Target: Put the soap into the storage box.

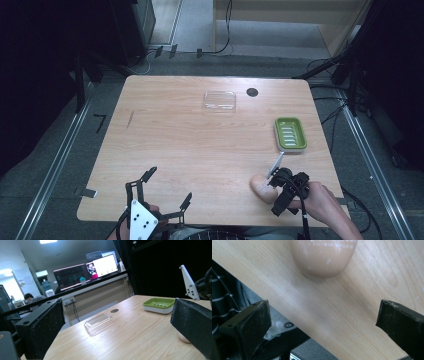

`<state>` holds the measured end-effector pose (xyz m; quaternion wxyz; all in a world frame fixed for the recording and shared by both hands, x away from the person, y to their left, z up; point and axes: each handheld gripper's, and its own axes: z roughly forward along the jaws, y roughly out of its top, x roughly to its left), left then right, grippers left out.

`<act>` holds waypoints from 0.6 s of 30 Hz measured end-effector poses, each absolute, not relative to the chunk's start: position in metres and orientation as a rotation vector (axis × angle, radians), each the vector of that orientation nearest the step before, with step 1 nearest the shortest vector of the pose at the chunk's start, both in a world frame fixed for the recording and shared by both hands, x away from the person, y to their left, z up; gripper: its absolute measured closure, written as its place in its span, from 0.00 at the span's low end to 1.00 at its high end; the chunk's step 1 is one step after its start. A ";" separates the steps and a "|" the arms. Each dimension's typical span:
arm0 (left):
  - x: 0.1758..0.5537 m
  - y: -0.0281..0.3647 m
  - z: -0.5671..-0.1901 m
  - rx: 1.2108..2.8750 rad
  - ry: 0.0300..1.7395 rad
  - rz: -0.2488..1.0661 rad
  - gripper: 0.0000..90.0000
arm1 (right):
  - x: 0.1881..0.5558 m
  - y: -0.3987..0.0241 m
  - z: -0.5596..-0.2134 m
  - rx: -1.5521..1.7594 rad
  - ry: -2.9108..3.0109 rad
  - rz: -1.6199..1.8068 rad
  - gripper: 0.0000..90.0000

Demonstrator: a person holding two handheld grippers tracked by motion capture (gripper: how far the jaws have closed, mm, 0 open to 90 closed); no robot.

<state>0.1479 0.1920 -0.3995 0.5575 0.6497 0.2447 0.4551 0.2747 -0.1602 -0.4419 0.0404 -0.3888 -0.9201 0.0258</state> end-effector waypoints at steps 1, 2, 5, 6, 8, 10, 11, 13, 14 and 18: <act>0.148 0.192 -0.400 1.533 0.577 1.073 0.00 | 0.275 -0.159 -0.442 -1.197 -2.815 0.072 0.00; 0.148 0.192 -0.400 1.532 0.576 1.073 0.00 | 0.276 -0.158 -0.442 -1.193 -2.819 0.075 0.00; 0.148 0.192 -0.400 1.532 0.577 1.073 0.00 | 0.278 -0.155 -0.443 -1.194 -2.818 0.066 0.00; 0.148 0.192 -0.400 1.532 0.577 1.073 0.00 | 0.278 -0.154 -0.443 -1.205 -2.813 0.063 0.00; 0.148 0.192 -0.400 1.531 0.577 1.073 0.00 | 0.280 -0.153 -0.445 -1.204 -2.817 0.050 0.00; 0.148 0.192 -0.400 1.530 0.577 1.072 0.00 | 0.281 -0.151 -0.446 -1.210 -2.816 0.043 0.00; 0.148 0.192 -0.400 1.529 0.577 1.072 0.00 | 0.282 -0.150 -0.446 -1.208 -2.818 0.048 0.00; 0.148 0.192 -0.400 1.527 0.578 1.072 0.00 | 0.284 -0.148 -0.448 -1.205 -2.818 0.047 0.00; 0.148 0.192 -0.400 1.530 0.577 1.073 0.00 | 0.284 -0.147 -0.449 -1.212 -2.822 0.028 0.00; 0.148 0.192 -0.400 1.530 0.577 1.072 0.00 | 0.289 -0.145 -0.450 -1.217 -2.825 0.016 0.00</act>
